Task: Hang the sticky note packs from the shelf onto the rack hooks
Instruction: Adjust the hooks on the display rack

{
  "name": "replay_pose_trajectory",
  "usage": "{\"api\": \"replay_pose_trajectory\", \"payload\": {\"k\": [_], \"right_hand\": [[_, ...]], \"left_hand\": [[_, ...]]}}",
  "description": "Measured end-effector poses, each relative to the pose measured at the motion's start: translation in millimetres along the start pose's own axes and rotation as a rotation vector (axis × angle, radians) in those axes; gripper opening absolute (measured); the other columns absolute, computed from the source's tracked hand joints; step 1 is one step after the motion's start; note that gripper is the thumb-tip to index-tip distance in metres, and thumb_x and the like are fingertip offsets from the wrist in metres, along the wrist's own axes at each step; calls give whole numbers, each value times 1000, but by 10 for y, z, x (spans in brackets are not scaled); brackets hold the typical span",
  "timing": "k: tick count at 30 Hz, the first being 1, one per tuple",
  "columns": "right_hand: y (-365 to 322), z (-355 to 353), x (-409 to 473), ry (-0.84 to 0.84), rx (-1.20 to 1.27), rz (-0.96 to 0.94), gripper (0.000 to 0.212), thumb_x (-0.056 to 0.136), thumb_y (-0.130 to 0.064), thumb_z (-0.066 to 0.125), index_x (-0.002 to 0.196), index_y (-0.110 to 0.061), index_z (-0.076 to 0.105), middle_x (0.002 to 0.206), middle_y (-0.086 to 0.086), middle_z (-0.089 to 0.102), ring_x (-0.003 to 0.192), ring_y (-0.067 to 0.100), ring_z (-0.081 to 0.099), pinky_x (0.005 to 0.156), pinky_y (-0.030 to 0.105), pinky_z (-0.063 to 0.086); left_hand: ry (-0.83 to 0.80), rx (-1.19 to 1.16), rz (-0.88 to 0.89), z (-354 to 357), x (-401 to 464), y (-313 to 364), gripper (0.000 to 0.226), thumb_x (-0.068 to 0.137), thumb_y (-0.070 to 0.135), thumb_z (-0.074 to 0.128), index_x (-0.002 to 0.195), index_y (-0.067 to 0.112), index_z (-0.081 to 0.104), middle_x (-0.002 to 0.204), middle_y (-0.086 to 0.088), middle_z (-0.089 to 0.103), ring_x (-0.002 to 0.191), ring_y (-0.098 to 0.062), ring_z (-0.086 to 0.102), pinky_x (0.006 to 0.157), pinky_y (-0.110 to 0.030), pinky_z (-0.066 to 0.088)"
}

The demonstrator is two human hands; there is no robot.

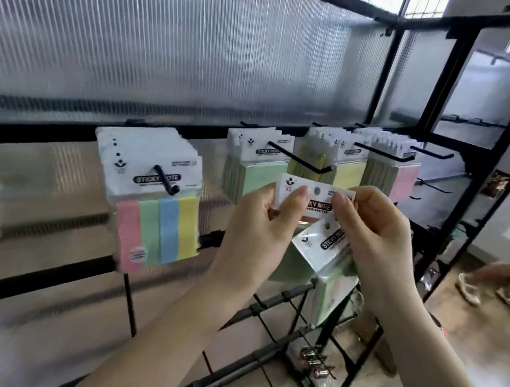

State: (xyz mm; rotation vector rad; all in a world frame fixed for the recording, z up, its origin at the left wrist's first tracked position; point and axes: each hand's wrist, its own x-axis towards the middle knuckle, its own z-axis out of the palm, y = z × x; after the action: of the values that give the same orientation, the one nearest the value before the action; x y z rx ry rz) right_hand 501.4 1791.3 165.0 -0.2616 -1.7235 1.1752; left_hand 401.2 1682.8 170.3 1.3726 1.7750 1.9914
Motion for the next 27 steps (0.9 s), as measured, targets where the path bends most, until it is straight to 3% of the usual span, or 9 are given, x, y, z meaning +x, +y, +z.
{"api": "replay_pose_trajectory", "payload": {"k": [2, 4, 8, 13, 15, 18, 21, 24, 27], "right_hand": [[21, -56, 110, -1, 7, -20, 25, 84, -33, 63, 83, -8, 60, 71, 2, 64, 60, 10, 60, 51, 19, 48], [60, -105, 214, 0, 24, -28, 23, 85, -30, 63, 81, -8, 60, 70, 6, 63, 61, 12, 58, 53, 23, 47], [180, -176, 404, -48, 55, -34, 29, 91, -17, 63, 83, 9, 53, 78, 35, 53, 67, 27, 49, 60, 49, 42], [276, -170, 576, -149, 120, -53, 29, 85, -23, 64, 82, 6, 57, 76, 29, 57, 59, 29, 54, 53, 36, 44], [277, -138, 613, -185, 120, -71, 27, 84, -24, 63, 77, 1, 57, 72, 27, 56, 57, 34, 50, 50, 39, 41], [313, -149, 690, -228, 146, -105, 21, 83, -28, 64, 69, -15, 54, 66, 22, 52, 57, 23, 47, 48, 35, 36], [368, -163, 744, -295, 195, -98, 20, 83, -32, 66, 66, -27, 56, 61, 11, 56, 57, 21, 54, 47, 33, 42], [430, -172, 809, -350, 260, -73, 18, 82, -27, 64, 65, -29, 59, 59, -6, 59, 54, 7, 58, 48, 19, 45], [503, -166, 873, -399, 290, -66, 15, 83, -27, 64, 68, -25, 61, 62, -5, 62, 58, 11, 61, 50, 22, 48]], "left_hand": [[20, 18, 26, 95, 94, 14, 40, 94, 42, 51, 83, 5, 63, 76, -20, 65, 69, -36, 62, 59, -43, 49], [54, 33, 59, 173, 177, 14, 48, 92, 45, 49, 80, 0, 62, 72, -23, 63, 64, -37, 60, 55, -43, 46], [133, 82, 74, 272, 284, -43, 53, 89, 51, 49, 75, 2, 61, 68, -22, 61, 62, -38, 58, 53, -46, 45], [210, 31, 19, 361, 301, -107, 47, 89, 55, 54, 83, 10, 64, 79, -25, 64, 74, -44, 61, 62, -54, 48], [233, 37, 33, 356, 298, -131, 42, 88, 52, 53, 84, 12, 65, 74, -18, 66, 69, -34, 64, 59, -47, 50], [274, 79, 37, 384, 308, -134, 32, 88, 46, 53, 81, 20, 70, 75, -3, 71, 65, -14, 68, 54, -30, 52], [312, 107, 69, 425, 303, -111, 22, 87, 42, 53, 80, 29, 69, 69, 5, 69, 61, -1, 63, 51, -12, 45], [321, 115, 97, 467, 299, -86, 20, 90, 37, 52, 81, 28, 69, 62, 11, 65, 57, 3, 58, 50, -7, 39], [351, 144, 108, 506, 307, -89, 19, 89, 37, 53, 85, 30, 69, 67, 16, 68, 63, 4, 62, 52, -6, 41]]}}
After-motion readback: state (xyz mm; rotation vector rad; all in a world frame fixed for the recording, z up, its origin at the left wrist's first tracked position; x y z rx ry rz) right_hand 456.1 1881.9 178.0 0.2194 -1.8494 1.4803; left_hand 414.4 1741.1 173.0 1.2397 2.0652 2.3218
